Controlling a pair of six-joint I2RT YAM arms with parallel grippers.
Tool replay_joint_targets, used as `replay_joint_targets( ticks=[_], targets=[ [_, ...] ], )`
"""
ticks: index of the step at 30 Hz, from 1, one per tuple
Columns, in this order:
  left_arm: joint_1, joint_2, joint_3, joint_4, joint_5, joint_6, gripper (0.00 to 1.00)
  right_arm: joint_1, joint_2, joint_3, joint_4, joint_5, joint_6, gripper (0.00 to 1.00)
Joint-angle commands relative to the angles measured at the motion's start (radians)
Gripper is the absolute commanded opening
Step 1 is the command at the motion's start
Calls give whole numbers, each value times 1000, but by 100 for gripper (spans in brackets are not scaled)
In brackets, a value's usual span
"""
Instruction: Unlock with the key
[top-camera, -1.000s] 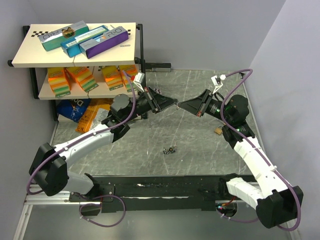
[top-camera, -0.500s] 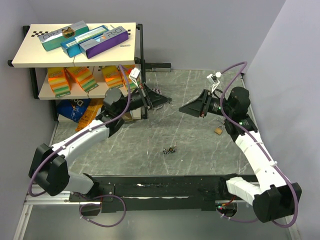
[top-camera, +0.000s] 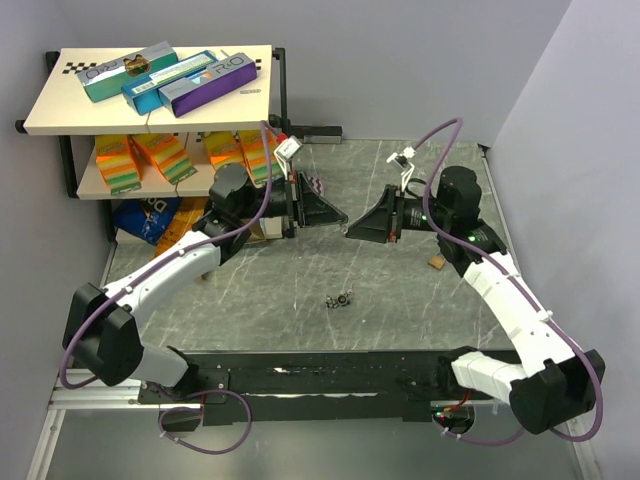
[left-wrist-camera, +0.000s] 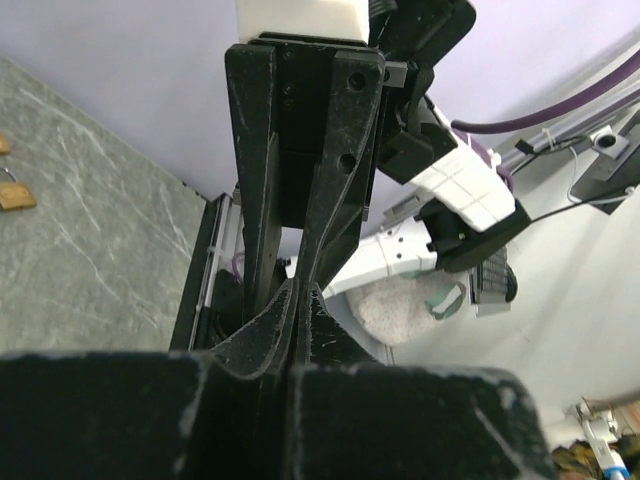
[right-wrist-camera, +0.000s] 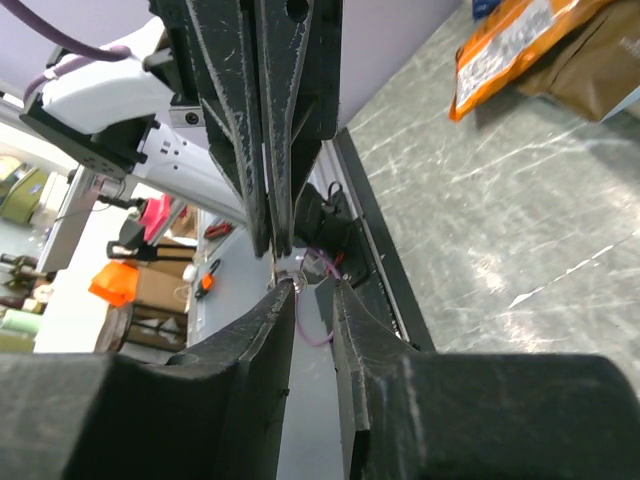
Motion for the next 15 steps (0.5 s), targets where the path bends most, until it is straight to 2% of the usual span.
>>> replay_joint_targets(
  ticks=[1,8,12,15],
  targets=[
    [-5,3,51,-30,53,56,1,27,0,36,83,-7,39,28],
    [-5,-10,36,-27,48,60,1,27,1,53,33,-9,13,28],
    [-5,-15,31,-38,39,67,1,25,-10,75,-59,11,-47,33],
    [-5,-18,27,-38,38,69,1,13,-19,63,-44,1,-27,40]
  ],
)
